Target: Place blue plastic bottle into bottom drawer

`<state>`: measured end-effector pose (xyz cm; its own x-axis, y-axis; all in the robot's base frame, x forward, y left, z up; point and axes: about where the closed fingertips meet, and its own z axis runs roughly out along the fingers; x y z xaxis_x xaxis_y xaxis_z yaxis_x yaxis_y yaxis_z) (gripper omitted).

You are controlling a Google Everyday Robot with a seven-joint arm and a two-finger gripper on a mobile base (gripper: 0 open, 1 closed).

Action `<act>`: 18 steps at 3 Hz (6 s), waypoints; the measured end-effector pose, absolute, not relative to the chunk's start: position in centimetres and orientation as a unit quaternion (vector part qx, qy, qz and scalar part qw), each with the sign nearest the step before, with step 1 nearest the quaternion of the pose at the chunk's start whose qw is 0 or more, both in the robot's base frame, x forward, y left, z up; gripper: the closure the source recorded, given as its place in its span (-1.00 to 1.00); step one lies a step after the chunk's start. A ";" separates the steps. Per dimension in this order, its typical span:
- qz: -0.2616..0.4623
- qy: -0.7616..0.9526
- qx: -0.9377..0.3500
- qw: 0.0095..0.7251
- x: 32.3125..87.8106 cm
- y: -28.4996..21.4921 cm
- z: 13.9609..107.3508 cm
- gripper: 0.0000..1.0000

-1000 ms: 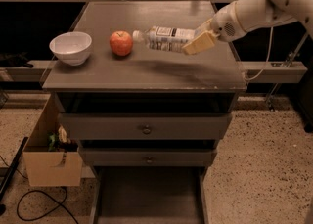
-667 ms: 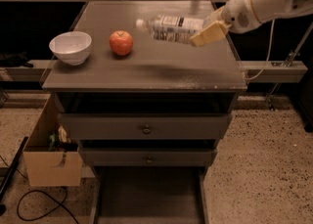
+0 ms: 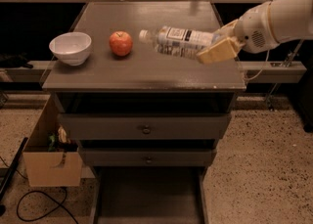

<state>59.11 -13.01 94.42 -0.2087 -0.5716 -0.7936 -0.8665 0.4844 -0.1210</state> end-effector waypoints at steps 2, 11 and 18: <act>0.181 0.782 -0.451 0.390 51.7 -13.1 91.0 1.00; 0.260 0.788 -0.410 0.378 42.0 -8.8 69.1 1.00; 0.252 0.820 -0.384 0.341 46.6 -13.2 43.7 1.00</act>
Offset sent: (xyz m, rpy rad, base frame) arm -0.0971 -0.0065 -0.0449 -0.0036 0.0864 -0.0791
